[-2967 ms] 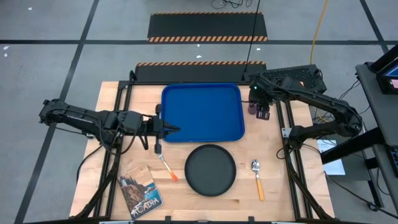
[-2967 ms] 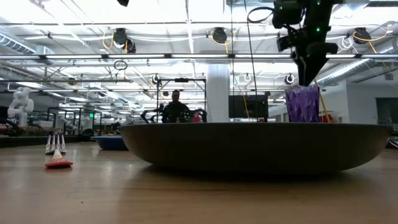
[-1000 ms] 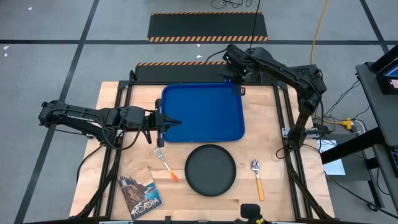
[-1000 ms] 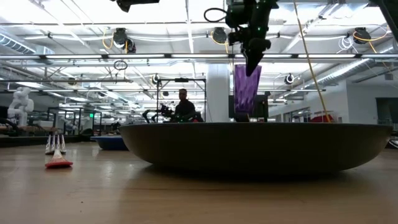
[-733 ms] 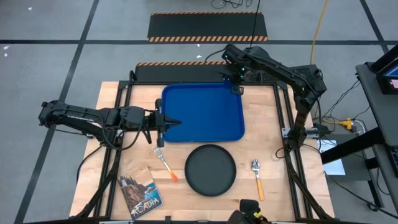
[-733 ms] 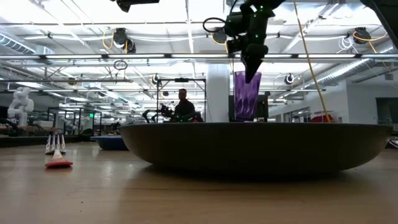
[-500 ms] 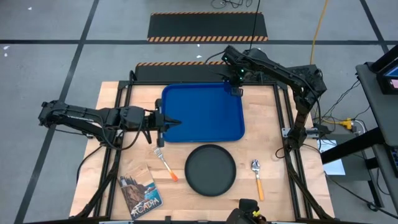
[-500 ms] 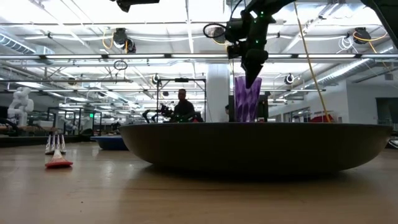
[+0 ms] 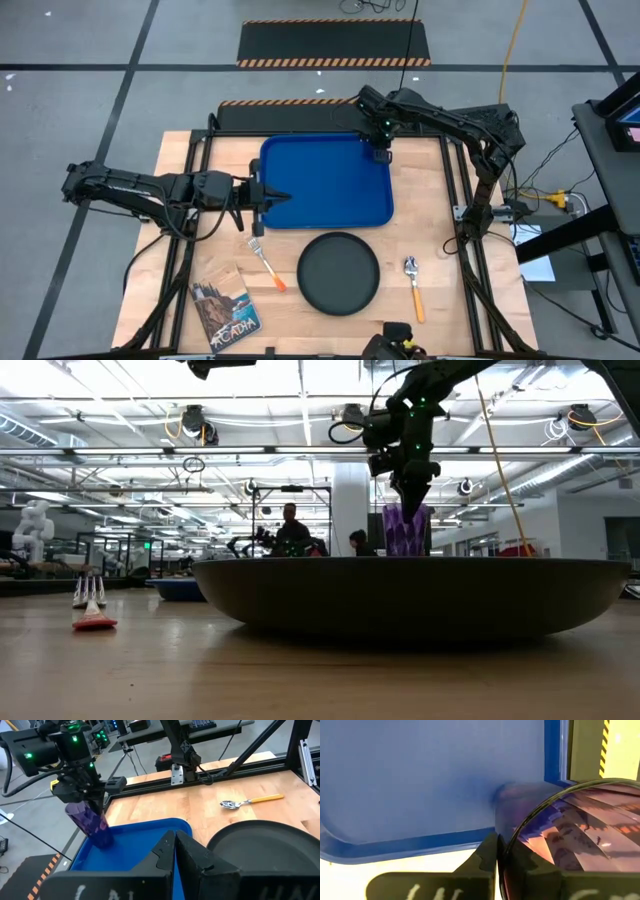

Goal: Pick and place plate/cup/fork/spoon on tray
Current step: Put the violet cup on the blue serving tray, then put the black plate on the blue serving tray to the bottom of the violet cup

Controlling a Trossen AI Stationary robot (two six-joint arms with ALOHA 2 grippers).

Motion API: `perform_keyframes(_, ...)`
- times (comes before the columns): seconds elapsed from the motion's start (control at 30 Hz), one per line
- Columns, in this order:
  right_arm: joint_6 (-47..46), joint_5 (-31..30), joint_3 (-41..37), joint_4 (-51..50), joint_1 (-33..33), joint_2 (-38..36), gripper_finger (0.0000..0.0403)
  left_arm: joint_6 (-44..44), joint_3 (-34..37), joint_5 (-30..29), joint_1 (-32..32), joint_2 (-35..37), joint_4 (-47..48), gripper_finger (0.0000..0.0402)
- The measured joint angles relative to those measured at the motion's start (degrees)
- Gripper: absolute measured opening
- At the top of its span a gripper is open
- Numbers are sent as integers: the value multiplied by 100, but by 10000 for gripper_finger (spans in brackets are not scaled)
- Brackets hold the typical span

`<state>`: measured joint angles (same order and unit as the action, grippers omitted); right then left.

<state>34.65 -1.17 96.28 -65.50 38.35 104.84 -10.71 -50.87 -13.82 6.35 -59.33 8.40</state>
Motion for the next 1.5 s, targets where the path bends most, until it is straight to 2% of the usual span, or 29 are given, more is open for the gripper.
perform_keyframes(0.2, 55, 0, -23, 166, 0, 0, 14, -3, 0, 0, 0, 0, -2, 19)
perform_keyframes(0.63, -94, -80, -23, 448, -32, -37, 104, -1, 0, 0, 0, 0, 16, 19)
perform_keyframes(0.9, -276, -791, -23, 576, -323, -495, 151, 0, 2, -1, 0, 0, 57, 19)
perform_keyframes(1.1, -848, -782, -22, 573, -728, -1149, 174, 46, 2, -1, 9, 0, 51, 19)
perform_keyframes(1.3, -1808, -781, -27, 524, -1393, -1875, 178, 225, 2, -5, 91, 0, -127, 19)
perform_keyframes(1.43, -2544, -814, -469, 576, -2033, -2494, 177, 200, 2, -41, 303, 0, -270, 19)
perform_keyframes(1.5, -2902, -1017, -898, 724, -2392, -2848, 177, 208, 2, -166, 428, 0, -262, 19)
